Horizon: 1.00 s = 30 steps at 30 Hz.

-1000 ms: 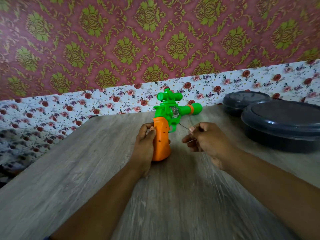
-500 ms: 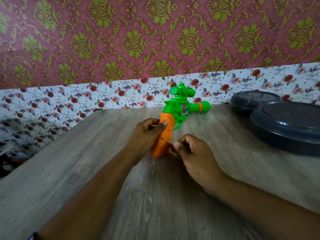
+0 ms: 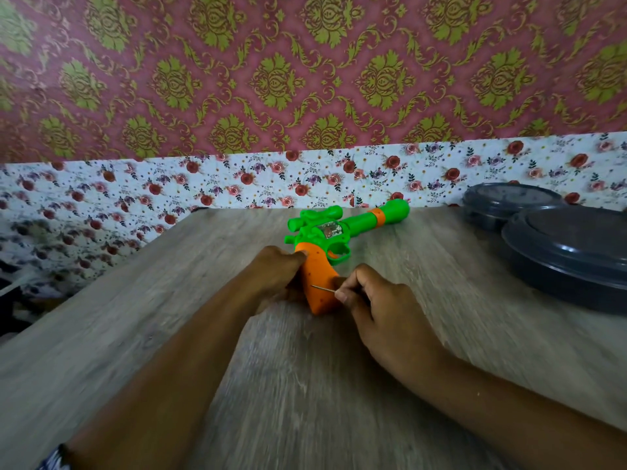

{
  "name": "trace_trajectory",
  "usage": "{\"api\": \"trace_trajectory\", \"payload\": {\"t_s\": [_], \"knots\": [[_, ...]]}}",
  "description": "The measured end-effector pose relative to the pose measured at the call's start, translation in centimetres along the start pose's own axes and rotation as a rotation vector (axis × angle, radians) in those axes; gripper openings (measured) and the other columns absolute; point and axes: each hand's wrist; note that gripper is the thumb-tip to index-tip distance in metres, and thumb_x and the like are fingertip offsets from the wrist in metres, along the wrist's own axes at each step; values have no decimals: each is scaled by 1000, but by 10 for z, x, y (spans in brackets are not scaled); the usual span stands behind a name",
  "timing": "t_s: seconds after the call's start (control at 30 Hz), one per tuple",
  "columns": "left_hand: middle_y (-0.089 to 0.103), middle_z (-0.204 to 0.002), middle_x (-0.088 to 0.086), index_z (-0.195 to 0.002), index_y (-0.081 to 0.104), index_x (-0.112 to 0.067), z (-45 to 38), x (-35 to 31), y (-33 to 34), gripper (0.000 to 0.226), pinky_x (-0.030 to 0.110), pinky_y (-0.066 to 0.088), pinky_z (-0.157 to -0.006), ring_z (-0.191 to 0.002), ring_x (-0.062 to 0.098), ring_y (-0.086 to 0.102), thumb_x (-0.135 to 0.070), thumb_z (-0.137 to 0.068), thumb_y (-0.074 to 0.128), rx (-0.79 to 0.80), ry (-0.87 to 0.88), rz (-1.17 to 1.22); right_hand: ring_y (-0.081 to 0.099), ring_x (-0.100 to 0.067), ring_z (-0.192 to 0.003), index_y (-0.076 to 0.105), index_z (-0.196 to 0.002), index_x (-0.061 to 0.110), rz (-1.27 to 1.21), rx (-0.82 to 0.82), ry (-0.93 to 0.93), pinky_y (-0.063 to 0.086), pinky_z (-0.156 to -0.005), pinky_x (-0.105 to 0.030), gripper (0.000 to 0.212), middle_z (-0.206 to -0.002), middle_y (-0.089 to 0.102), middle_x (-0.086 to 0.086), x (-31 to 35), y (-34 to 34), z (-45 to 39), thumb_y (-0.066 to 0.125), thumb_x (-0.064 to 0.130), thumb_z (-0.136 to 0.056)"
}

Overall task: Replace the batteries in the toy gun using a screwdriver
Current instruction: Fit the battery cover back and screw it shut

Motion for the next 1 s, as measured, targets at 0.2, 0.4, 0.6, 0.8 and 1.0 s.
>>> {"api": "trace_trajectory", "payload": {"t_s": [0.2, 0.4, 0.6, 0.8, 1.0], "knots": [[55, -78, 19, -102, 52, 5, 3, -3, -1, 35, 21, 46, -37, -54, 21, 55, -29, -94, 56, -35, -28, -178, 55, -13, -58, 57, -83, 17, -5, 10, -57, 31, -51, -16, 14, -67, 54, 15, 1, 0, 1, 54, 29, -88], [54, -63, 14, -82, 54, 3, -1, -2, -10, 32, 29, 50, -48, -50, 23, 57, -26, -87, 67, -68, -31, -246, 62, -19, -65, 58, -85, 16, -27, 13, -96, 41, -56, -29, 16, -77, 70, -1, -1, 1, 2, 52, 31, -86], [64, -85, 18, -81, 61, -2, 3, -4, -10, 41, 33, 46, -69, -86, 33, 65, -42, -87, 60, -243, 155, -672, 58, -9, -63, 59, -76, 16, -89, -48, -2, 43, -60, -23, 11, -69, 66, 0, -7, -14, -6, 60, 18, -88], [60, -110, 13, -112, 59, -7, 31, -12, 38, 27, 32, 45, -82, -98, 25, 58, -23, -90, 57, -282, 714, -551, 61, -19, -69, 61, -78, 13, 133, -127, 218, 49, -65, -30, 16, -75, 67, -7, -47, -56, -17, 57, 24, -89], [47, -130, 16, -134, 43, -7, 56, 16, 92, 47, 41, 43, -99, -115, 30, 51, -25, -92, 52, 187, 783, -763, 60, -26, -75, 65, -74, 7, 239, -79, 340, 44, -67, -33, 24, -76, 66, -10, -80, -65, -9, 59, 26, -88]]}}
Point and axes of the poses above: each hand's wrist, its own z-axis away from the middle knuckle, its own y-axis out of the palm, x = y × z
